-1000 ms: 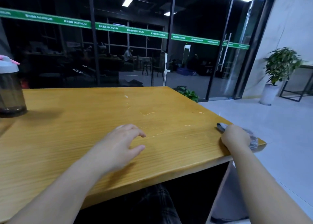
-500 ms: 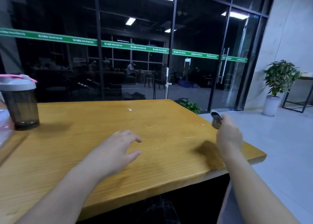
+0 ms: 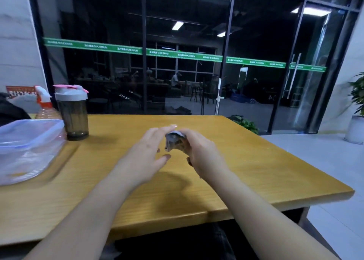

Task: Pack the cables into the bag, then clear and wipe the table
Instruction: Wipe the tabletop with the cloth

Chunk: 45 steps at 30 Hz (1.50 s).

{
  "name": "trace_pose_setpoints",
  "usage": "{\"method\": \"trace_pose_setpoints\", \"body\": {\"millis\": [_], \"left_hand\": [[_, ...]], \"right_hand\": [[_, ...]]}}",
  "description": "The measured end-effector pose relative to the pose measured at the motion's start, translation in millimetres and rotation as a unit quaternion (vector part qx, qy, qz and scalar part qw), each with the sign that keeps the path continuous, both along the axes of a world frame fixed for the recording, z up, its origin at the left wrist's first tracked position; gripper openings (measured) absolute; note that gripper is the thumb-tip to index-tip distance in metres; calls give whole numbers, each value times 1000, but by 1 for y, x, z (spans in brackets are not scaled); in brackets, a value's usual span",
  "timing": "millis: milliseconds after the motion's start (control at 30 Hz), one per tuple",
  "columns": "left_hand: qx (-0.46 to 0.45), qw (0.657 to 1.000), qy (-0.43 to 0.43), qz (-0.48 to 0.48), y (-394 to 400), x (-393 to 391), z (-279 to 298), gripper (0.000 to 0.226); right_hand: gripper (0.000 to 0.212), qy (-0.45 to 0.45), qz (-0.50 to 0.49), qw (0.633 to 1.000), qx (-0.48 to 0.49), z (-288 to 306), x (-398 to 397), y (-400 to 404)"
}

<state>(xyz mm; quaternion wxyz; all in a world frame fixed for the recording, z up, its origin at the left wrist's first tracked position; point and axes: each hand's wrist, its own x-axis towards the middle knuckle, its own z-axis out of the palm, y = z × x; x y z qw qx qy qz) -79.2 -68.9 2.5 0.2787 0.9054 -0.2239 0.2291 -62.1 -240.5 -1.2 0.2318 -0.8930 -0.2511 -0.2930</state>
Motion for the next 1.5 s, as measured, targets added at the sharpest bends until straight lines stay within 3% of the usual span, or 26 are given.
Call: {"method": "trace_pose_setpoints", "body": {"millis": [100, 167, 333, 400, 533, 667, 800, 967, 1133, 1500], "left_hand": [[-56, 998, -26, 14, 21, -2, 3, 33], [-92, 995, -29, 25, 38, -6, 5, 28], [-126, 992, 31, 7, 82, -17, 6, 35], [-132, 990, 47, 15, 97, -22, 5, 42], [-143, 981, 115, 63, 124, -29, 6, 46], [-96, 973, 164, 129, 142, -28, 2, 43], [-98, 967, 160, 173, 149, -28, -4, 39], [-110, 965, 131, 198, 160, -31, -2, 39], [-102, 966, 127, 199, 158, -31, -5, 39], [-87, 968, 124, 202, 146, -30, 0, 41]], "right_hand": [[41, 22, 72, 997, -1, 0, -2, 29], [34, 46, 113, 993, 0, -1, -5, 46], [49, 81, 129, 988, -27, -3, -7, 78], [45, 98, 132, 984, -62, -7, -5, 88], [48, 110, 147, 975, -126, -15, -9, 101], [44, 152, 212, 950, -175, -25, -21, 113], [38, 179, 294, 917, -201, -36, -32, 119], [45, 252, 323, 892, -192, -37, -31, 126], [48, 206, 265, 882, -331, -48, -31, 160], [51, 184, 290, 872, -349, -50, -29, 159]]}}
